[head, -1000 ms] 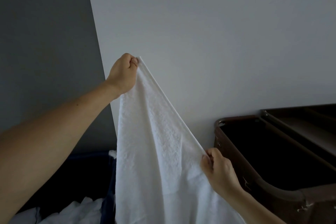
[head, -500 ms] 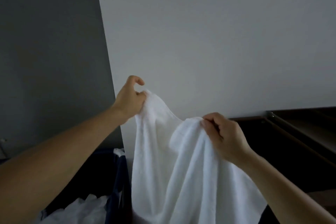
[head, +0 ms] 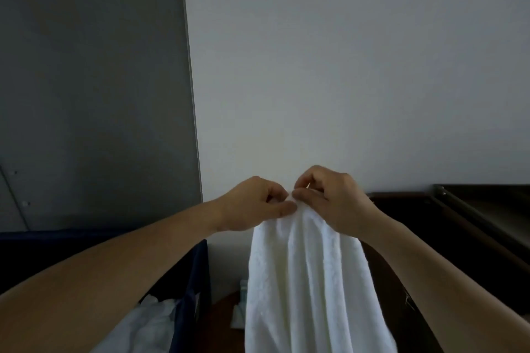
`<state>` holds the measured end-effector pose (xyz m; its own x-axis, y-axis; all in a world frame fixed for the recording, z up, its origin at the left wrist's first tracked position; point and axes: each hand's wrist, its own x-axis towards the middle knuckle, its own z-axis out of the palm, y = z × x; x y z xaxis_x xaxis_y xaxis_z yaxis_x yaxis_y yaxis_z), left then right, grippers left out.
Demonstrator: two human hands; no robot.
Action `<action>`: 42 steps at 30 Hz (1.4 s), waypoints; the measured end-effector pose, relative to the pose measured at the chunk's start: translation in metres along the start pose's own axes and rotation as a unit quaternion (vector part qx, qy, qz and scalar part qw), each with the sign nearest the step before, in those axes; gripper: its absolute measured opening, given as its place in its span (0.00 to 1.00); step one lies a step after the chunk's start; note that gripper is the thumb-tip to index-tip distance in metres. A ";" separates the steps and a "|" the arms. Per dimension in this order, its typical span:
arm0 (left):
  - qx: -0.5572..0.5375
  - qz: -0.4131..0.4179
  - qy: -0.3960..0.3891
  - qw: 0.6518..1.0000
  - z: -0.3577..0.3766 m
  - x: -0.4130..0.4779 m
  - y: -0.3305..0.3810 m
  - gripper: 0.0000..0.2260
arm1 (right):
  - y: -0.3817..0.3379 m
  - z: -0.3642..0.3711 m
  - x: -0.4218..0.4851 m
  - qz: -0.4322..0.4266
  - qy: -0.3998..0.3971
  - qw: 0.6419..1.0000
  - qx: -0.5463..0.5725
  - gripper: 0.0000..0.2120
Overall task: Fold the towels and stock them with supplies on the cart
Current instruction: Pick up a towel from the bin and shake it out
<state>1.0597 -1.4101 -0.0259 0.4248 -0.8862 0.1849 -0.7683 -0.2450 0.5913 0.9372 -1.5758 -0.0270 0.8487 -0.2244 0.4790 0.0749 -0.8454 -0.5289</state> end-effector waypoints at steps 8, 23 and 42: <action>-0.062 -0.023 0.185 0.981 -0.008 0.016 0.007 0.12 | 0.034 0.013 -0.039 0.011 0.053 0.992 0.116 0.14; 0.071 -0.016 0.252 0.965 -0.048 0.039 0.022 0.18 | 0.072 0.023 -0.078 0.058 0.099 0.991 0.064 0.19; 0.082 -0.040 0.281 0.955 -0.085 0.041 -0.002 0.18 | 0.104 0.044 -0.099 0.145 -0.061 0.987 -0.041 0.12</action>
<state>1.1189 -1.4121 0.0472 0.6407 -0.5213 0.5637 -0.7670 -0.4026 0.4995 0.8842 -1.6202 -0.1599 0.8850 -0.4073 0.2257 -0.2184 -0.7912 -0.5713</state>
